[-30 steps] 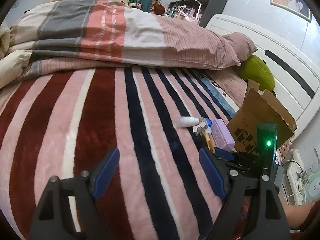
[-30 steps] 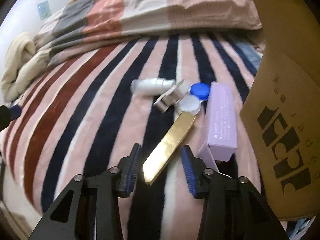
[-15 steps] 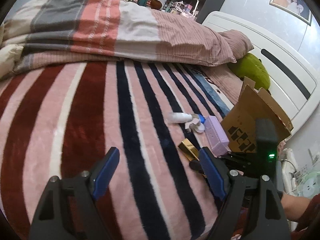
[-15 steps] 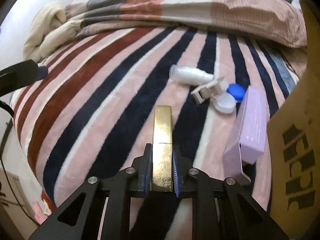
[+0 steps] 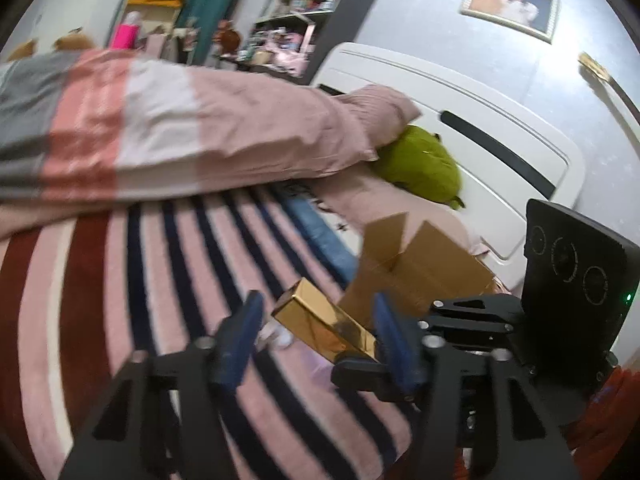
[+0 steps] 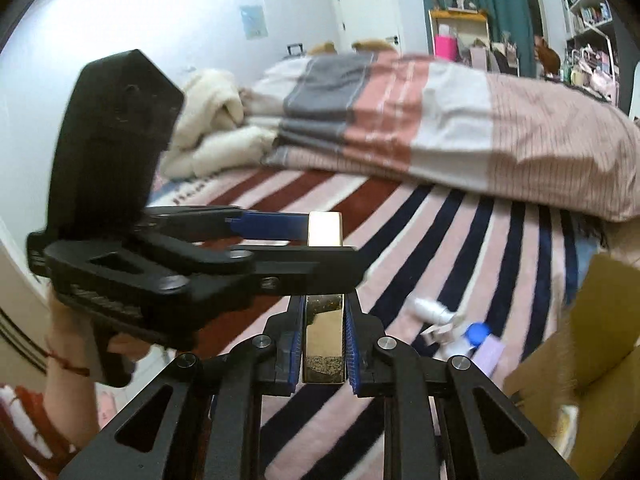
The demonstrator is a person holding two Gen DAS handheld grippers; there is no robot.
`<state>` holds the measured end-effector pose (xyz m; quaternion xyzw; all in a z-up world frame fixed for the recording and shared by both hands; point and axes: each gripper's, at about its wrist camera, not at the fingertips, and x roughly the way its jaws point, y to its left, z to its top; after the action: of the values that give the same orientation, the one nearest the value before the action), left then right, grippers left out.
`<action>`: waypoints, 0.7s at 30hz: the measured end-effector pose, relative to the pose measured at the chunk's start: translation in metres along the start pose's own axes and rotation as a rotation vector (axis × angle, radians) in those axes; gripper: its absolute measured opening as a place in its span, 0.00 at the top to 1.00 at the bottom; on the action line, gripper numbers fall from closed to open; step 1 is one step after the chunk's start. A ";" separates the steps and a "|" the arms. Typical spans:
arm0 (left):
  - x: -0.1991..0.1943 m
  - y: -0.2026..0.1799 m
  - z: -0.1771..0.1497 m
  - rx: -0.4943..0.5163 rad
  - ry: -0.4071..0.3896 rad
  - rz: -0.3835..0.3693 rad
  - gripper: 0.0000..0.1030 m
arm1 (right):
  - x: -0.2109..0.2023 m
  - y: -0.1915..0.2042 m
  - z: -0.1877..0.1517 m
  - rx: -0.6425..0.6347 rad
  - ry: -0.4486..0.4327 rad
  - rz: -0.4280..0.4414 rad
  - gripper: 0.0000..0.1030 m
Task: Organize rigid objects
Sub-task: 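Grasp the gold bar-shaped item with the right gripper, then carry the gold item into the cardboard box and release it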
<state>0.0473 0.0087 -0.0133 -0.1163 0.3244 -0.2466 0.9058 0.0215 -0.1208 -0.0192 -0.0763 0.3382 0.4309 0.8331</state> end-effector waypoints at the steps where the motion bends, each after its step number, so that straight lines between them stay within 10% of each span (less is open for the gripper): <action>1: 0.006 -0.010 0.006 0.025 0.007 0.003 0.61 | -0.008 -0.006 0.000 0.004 -0.012 -0.007 0.87; 9: 0.081 -0.083 0.046 0.135 0.133 -0.065 0.62 | -0.065 -0.082 -0.013 0.111 -0.027 -0.044 0.87; 21: 0.172 -0.121 0.046 0.153 0.428 -0.081 0.62 | -0.064 -0.167 -0.036 0.209 0.283 -0.028 0.87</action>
<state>0.1468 -0.1814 -0.0250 -0.0051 0.4846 -0.3256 0.8119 0.1066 -0.2820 -0.0338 -0.0539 0.4941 0.3669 0.7864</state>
